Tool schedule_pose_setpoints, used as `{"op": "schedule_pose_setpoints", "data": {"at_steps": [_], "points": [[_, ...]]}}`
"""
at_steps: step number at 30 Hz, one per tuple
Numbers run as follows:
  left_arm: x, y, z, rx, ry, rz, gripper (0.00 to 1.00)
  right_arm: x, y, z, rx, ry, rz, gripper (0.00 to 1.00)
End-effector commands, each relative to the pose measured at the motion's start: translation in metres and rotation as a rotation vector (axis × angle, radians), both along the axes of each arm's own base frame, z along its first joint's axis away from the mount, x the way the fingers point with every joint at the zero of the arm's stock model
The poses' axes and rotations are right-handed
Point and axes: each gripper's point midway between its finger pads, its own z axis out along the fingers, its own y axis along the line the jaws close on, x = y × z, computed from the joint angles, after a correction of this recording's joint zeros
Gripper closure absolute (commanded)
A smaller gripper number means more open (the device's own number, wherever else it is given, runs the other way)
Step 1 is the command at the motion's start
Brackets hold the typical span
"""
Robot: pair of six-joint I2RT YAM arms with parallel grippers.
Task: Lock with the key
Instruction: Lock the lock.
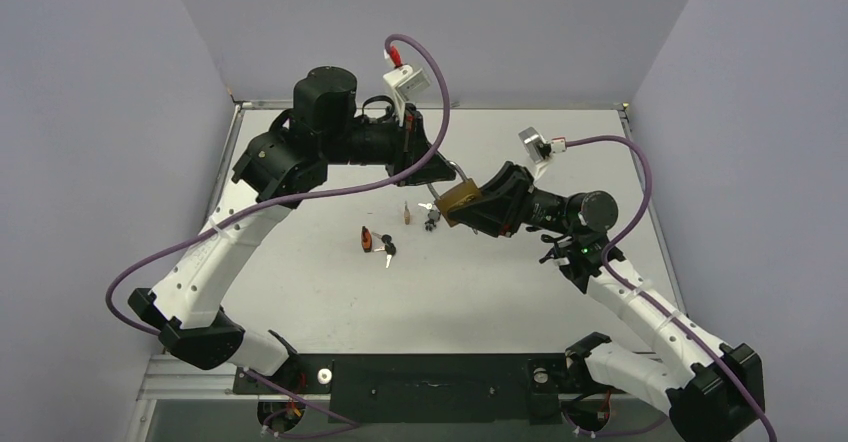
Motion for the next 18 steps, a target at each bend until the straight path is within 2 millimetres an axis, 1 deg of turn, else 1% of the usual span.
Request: {"op": "schedule_pose_setpoints", "data": {"at_steps": [1, 2, 3, 5, 8, 9, 12, 13, 15, 18], "points": [[-0.008, 0.004, 0.032, -0.067, -0.048, 0.015, 1.0, 0.01, -0.009, 0.046, 0.089, -0.142, -0.127, 0.76], [-0.009, 0.006, 0.039, -0.081, -0.065, 0.023, 1.0, 0.01, -0.009, 0.047, 0.091, -0.149, -0.13, 0.69], [-0.005, 0.007, 0.045, -0.1, -0.085, 0.045, 1.0, 0.01, -0.009, 0.047, 0.089, -0.15, -0.132, 0.57], [-0.005, 0.01, 0.059, -0.138, -0.117, 0.067, 1.0, 0.012, -0.01, 0.046, 0.076, -0.154, -0.147, 0.48], [-0.006, 0.015, 0.077, -0.184, -0.149, 0.096, 1.0, 0.014, -0.014, 0.044, 0.06, -0.168, -0.175, 0.42], [-0.006, 0.016, 0.081, -0.195, -0.158, 0.104, 1.0, 0.016, -0.015, 0.042, 0.055, -0.161, -0.185, 0.38], [-0.006, 0.023, 0.094, -0.225, -0.18, 0.143, 1.0, 0.021, -0.022, 0.039, 0.045, -0.168, -0.232, 0.36], [-0.006, 0.024, 0.098, -0.235, -0.189, 0.149, 1.0, 0.024, -0.023, 0.034, 0.036, -0.153, -0.249, 0.36], [-0.008, 0.027, 0.105, -0.255, -0.204, 0.155, 1.0, 0.025, -0.028, 0.03, 0.034, -0.159, -0.272, 0.37], [-0.012, 0.029, 0.116, -0.28, -0.22, 0.149, 1.0, 0.024, -0.031, 0.029, 0.038, -0.164, -0.285, 0.4]]}}
